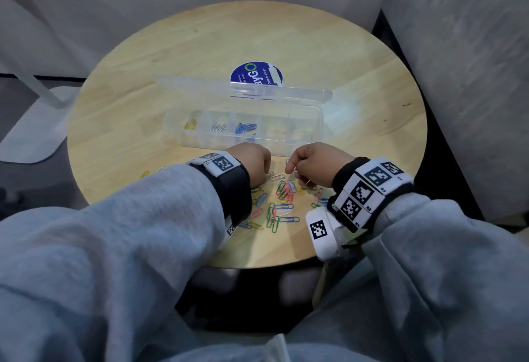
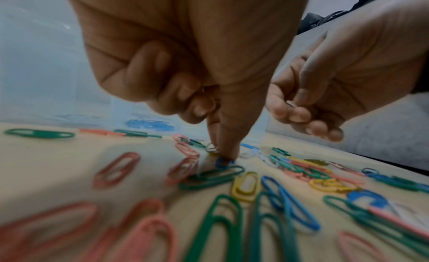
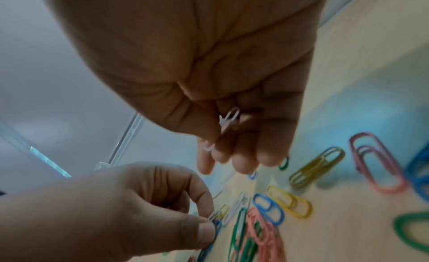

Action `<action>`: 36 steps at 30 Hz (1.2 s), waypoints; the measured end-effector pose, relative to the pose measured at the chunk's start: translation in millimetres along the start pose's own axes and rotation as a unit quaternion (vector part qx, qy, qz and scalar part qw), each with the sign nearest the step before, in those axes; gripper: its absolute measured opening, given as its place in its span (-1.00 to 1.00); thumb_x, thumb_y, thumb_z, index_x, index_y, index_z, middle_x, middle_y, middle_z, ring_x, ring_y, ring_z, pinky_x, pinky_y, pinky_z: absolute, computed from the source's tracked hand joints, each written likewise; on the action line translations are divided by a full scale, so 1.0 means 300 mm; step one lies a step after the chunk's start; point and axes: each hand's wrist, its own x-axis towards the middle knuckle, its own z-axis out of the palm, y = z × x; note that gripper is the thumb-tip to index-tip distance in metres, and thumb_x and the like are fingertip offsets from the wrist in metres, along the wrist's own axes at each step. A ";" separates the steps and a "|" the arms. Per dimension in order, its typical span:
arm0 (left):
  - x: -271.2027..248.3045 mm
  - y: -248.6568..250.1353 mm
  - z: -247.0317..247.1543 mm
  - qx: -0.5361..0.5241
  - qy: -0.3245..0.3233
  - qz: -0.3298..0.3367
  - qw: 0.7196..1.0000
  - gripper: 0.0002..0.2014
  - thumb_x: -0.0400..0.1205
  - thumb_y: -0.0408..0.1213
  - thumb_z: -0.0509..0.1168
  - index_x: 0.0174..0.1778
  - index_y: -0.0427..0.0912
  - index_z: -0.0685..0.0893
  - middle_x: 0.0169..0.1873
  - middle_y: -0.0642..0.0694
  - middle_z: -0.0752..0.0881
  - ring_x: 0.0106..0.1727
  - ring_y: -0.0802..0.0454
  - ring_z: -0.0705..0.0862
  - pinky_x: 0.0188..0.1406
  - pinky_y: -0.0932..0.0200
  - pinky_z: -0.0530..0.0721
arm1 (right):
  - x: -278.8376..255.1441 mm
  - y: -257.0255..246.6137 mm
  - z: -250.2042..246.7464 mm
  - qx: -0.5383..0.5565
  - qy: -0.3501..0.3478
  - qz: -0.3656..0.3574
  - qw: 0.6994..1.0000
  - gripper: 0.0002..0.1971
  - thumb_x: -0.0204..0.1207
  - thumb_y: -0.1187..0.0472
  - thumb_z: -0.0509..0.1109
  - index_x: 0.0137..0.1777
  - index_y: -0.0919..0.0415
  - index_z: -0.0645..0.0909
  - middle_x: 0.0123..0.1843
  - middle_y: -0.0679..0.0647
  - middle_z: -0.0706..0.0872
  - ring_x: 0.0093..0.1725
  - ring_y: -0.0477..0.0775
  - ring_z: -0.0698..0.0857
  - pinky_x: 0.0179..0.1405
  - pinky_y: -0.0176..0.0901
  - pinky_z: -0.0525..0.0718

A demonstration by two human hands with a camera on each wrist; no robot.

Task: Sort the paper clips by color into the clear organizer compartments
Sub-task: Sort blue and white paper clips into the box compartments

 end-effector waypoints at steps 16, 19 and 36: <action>-0.108 -0.220 -0.088 -0.622 -0.025 -0.114 0.774 -0.67 0.60 -0.58 0.13 -0.44 -0.18 0.35 -0.61 -0.09 0.59 -0.69 0.18 0.50 -0.72 0.44 0.36 | 0.054 -0.071 0.055 -0.272 0.005 -0.042 0.961 -0.65 0.44 0.47 0.26 0.09 0.04 0.60 -0.32 -0.10 0.43 -0.16 0.08 0.52 -0.51 -0.34 0.35; -0.118 -0.225 -0.086 -0.667 -0.032 -0.134 0.732 -0.76 0.62 -0.54 0.10 -0.30 -0.18 0.48 -0.56 -0.09 0.53 -0.70 0.16 0.52 -0.71 0.46 0.40 | 0.062 -0.065 0.056 -0.296 0.005 -0.041 0.954 -0.69 0.42 0.49 0.27 -0.02 0.05 0.53 -0.30 -0.09 0.45 -0.16 0.08 0.52 -0.52 -0.33 0.34; -0.141 -0.184 -0.070 -0.061 -0.106 -0.056 0.991 -0.84 0.42 -0.34 0.40 -0.19 0.02 0.62 -0.45 0.11 0.52 -0.43 0.19 0.45 -0.44 0.31 0.37 | 0.095 -0.042 0.066 -0.350 -0.005 -0.035 0.936 -0.77 0.55 0.23 0.29 0.09 0.28 0.69 0.05 0.14 0.75 0.08 0.20 0.69 0.01 -0.12 0.63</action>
